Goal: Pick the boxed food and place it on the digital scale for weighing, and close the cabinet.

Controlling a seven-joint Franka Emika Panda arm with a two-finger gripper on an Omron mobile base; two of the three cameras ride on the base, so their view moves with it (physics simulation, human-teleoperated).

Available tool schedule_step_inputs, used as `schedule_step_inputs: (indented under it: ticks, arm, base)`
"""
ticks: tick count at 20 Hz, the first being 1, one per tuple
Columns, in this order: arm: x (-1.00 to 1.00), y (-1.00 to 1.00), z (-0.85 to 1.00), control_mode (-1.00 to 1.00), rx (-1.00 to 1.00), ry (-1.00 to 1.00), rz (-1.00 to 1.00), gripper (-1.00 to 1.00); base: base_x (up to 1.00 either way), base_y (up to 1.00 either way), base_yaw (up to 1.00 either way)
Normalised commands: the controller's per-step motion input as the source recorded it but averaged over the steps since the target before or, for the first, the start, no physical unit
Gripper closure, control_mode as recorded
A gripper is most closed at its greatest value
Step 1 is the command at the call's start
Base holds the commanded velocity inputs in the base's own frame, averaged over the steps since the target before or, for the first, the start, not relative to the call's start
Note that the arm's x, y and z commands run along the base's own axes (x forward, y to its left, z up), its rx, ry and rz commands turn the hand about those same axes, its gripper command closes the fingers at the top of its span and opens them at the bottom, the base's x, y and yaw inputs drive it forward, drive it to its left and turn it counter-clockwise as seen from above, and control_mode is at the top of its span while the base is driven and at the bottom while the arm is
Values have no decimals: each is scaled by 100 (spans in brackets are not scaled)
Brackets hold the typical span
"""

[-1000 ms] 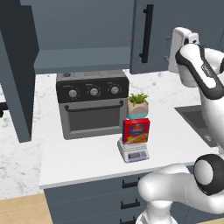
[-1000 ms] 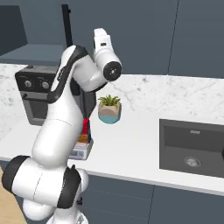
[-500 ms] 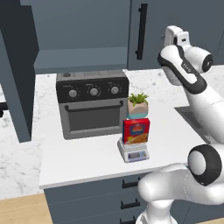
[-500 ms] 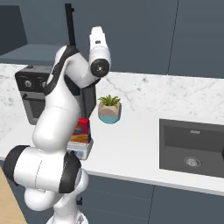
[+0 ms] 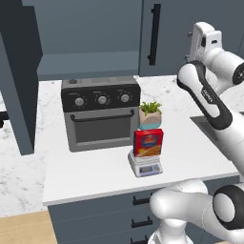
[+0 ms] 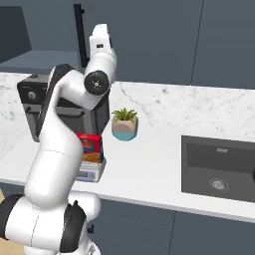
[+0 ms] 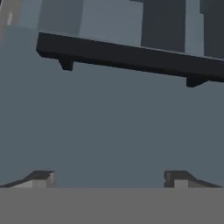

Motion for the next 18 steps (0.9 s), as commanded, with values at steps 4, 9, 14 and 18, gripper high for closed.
schedule_step_inputs:
  ticks: [4, 9, 14, 18]
  arm:
    - [-100, 0, 64, -100, 0, 30, 0, -100]
    - [-100, 16, 2, -100, 0, 25, -1, -100]
    - [-100, 41, -52, -100, 9, -6, -10, -100]
    - [-100, 44, -57, -100, 4, -33, -16, -100]
  base:
    - [0, 0, 0]
    - [0, 0, 0]
    - [0, 0, 0]
    - [0, 0, 0]
